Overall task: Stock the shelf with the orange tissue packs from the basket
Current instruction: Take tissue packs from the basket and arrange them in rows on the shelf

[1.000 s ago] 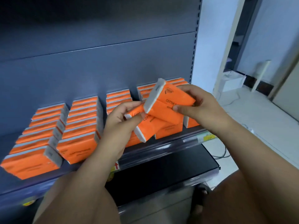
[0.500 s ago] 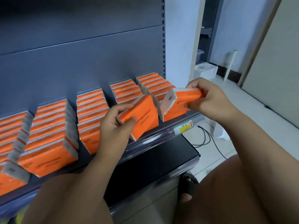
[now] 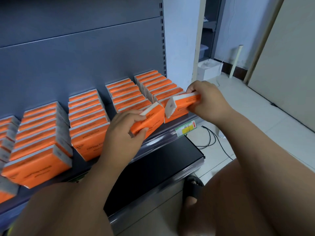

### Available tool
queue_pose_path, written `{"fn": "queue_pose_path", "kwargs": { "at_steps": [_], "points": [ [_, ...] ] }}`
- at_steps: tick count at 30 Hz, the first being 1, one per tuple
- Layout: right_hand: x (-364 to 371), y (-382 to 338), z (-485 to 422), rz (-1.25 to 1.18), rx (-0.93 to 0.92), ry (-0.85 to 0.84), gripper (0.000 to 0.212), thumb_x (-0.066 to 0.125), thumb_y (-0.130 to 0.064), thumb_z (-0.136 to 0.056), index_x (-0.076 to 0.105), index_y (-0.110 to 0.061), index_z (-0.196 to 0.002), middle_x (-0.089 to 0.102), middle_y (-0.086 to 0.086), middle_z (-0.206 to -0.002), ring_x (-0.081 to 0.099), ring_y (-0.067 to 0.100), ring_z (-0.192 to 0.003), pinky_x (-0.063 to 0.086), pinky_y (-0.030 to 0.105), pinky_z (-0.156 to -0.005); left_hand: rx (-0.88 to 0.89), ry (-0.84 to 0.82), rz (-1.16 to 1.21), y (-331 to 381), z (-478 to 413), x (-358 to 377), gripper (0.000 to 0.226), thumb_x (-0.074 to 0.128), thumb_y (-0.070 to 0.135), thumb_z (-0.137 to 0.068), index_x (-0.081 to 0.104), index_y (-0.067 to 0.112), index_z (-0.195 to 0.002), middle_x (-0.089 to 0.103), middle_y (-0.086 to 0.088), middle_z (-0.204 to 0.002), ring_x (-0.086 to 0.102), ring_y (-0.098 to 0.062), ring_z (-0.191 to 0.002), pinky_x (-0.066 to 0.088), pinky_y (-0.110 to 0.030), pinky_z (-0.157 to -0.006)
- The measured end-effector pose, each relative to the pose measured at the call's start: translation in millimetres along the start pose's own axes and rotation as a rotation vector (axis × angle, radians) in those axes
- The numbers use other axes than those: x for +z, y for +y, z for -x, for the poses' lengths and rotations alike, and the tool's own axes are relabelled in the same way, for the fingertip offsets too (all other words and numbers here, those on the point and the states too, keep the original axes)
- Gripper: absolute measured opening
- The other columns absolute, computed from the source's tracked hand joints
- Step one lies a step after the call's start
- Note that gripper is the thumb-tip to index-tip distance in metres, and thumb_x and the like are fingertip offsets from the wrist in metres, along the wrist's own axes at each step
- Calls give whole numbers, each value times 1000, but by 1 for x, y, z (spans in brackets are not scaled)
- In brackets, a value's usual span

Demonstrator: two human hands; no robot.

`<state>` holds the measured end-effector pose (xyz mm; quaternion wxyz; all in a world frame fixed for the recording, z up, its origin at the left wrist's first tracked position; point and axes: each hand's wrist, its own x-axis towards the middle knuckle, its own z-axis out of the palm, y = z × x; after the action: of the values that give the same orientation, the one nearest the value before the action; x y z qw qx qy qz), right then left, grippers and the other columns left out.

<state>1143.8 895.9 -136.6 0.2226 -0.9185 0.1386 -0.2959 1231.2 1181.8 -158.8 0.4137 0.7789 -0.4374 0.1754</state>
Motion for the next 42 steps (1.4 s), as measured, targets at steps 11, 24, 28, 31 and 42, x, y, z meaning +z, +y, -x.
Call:
{"fn": "queue_pose_path", "kwargs": {
  "at_steps": [11,24,28,31,42],
  "points": [
    [9,-2,3,130,-3,-26,45,76,-3,-69,64,-19,-110,56,7,-104,52,36,-102,52,47,-83,22,-108,-192,1,2,2,28,78,11,-88,73,14,-115,68,4,-127,53,-13,-124,28,-9,-107],
    [17,-4,2,232,31,-78,43,66,-3,-73,64,-22,-112,53,7,-105,52,35,-102,55,49,-79,27,-165,-248,-7,1,13,24,74,10,-91,72,10,-115,69,-3,-130,56,-22,-127,49,-44,-108],
    [18,-7,1,242,35,-89,45,62,0,-73,64,-18,-115,54,10,-108,52,35,-104,54,47,-81,27,-174,-273,-8,1,16,25,73,10,-92,72,10,-116,69,-3,-131,56,-22,-128,49,-45,-107],
    [18,-10,0,231,45,-90,47,62,1,-73,60,-18,-116,54,10,-111,53,35,-104,54,46,-81,35,-174,-303,-8,-1,16,26,72,10,-92,72,10,-118,69,-4,-132,56,-23,-127,49,-46,-107],
    [22,-13,1,284,26,-34,40,64,-5,-77,61,-17,-115,52,11,-117,53,36,-107,56,48,-79,48,-143,-401,-10,-3,17,28,69,19,-94,70,13,-122,67,-2,-133,53,-23,-129,45,-47,-110]
  ]
}}
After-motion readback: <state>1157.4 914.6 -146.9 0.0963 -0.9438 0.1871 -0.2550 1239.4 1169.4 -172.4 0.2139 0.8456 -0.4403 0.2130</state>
